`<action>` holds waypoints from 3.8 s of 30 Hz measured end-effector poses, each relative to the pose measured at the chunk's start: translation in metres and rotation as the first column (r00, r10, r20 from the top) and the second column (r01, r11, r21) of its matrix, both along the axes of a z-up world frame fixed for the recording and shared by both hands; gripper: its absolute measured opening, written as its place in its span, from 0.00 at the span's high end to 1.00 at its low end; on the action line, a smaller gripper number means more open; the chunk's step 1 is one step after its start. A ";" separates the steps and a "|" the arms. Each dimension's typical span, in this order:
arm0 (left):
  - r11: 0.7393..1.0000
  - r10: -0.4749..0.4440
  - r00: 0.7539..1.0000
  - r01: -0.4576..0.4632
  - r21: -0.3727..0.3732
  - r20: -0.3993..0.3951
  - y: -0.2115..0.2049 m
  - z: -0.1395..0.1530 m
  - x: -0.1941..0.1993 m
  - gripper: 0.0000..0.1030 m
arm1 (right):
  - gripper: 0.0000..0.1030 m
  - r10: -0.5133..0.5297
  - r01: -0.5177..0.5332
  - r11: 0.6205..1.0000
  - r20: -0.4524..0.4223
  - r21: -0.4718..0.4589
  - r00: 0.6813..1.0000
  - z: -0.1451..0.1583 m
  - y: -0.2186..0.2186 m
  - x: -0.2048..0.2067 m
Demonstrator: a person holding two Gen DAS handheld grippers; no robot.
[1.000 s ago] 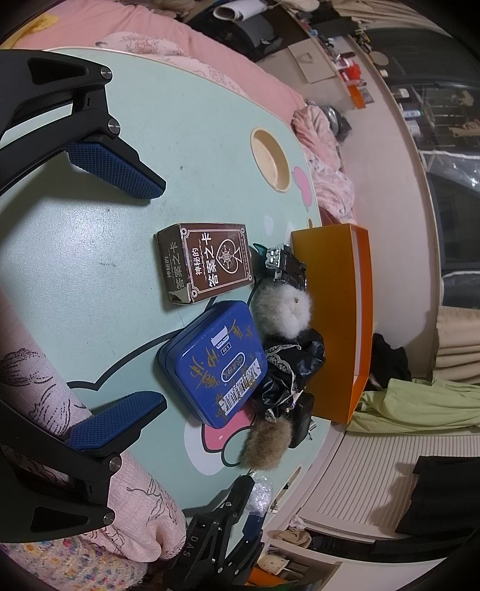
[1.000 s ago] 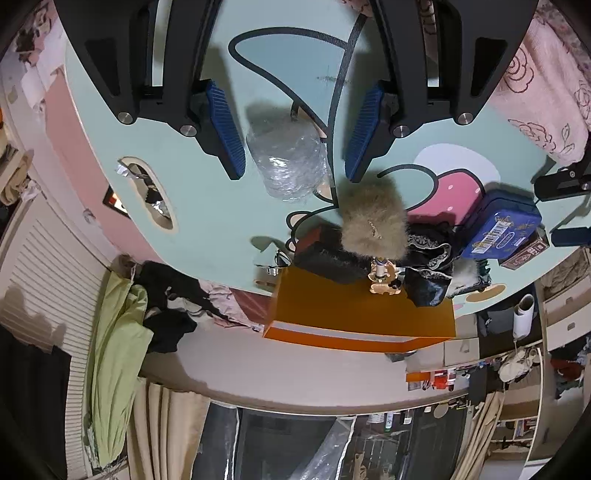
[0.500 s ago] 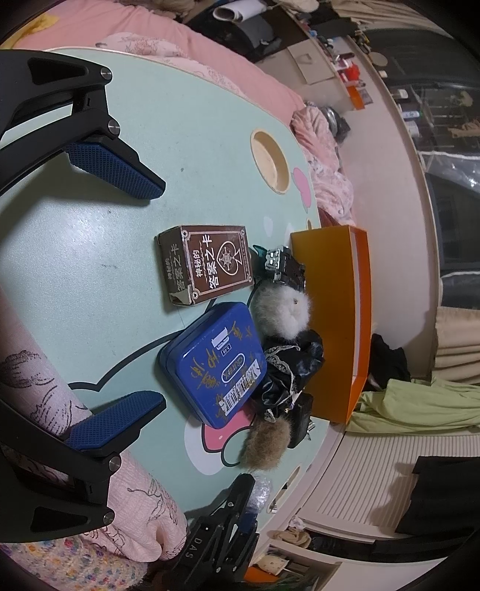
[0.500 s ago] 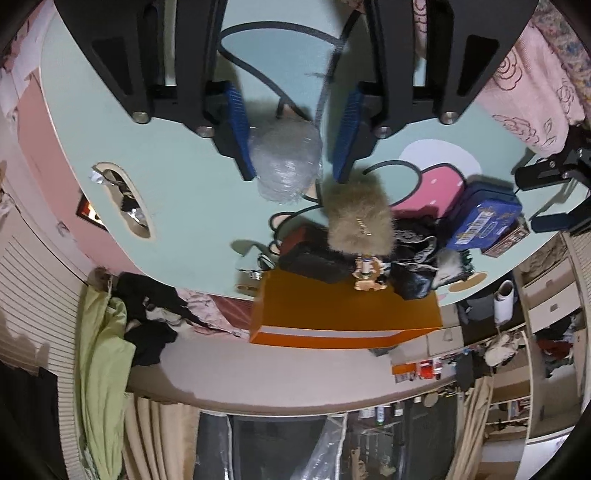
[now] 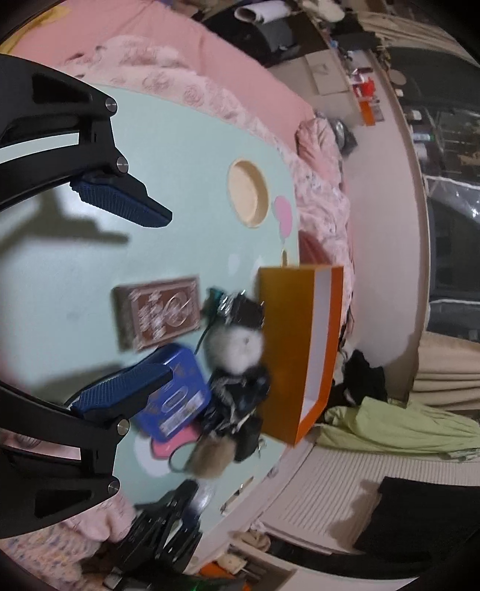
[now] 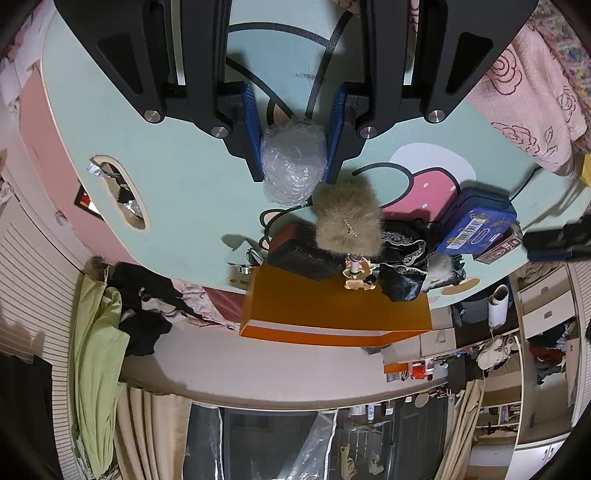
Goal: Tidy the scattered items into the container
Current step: 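Grasp the brown card box with the left tool while the right tool carries the bag to the orange box, then open both tools to drop the card box and bag into the orange box, then grasp the beige fluffy pom-pom with the right tool and lift it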
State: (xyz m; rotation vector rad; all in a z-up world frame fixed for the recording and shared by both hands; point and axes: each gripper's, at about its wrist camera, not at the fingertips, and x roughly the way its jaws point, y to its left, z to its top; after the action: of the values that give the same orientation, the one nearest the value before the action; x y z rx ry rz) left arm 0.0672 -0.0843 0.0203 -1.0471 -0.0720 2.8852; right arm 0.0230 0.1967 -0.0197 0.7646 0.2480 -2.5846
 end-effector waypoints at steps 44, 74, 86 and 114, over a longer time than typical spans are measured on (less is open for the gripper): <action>0.997 -0.073 0.994 0.075 0.024 -0.079 0.032 0.089 -0.147 0.62 | 0.69 0.030 -0.018 0.990 0.080 -0.142 0.996 0.096 -0.041 -0.117; 0.997 -0.067 0.997 0.066 0.050 0.030 0.033 0.014 -0.001 0.08 | 0.36 0.030 -0.023 0.999 0.152 -0.042 0.988 0.052 0.000 -0.029; 0.995 -0.040 0.990 0.052 -0.083 0.136 0.049 -0.031 -0.001 0.00 | 0.19 0.024 -0.027 0.999 0.138 0.024 0.990 0.006 -0.015 -0.006; 0.995 -0.045 0.991 0.055 -0.079 0.129 0.048 -0.028 -0.001 0.00 | 0.17 0.045 -0.046 0.999 0.135 0.004 0.990 0.001 -0.015 -0.009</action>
State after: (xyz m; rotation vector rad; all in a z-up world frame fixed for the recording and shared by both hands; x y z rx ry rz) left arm 0.0663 -0.0364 -0.0078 -1.2272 0.0665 2.7963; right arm 0.0136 0.1820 -0.0185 0.9212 0.2306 -2.4780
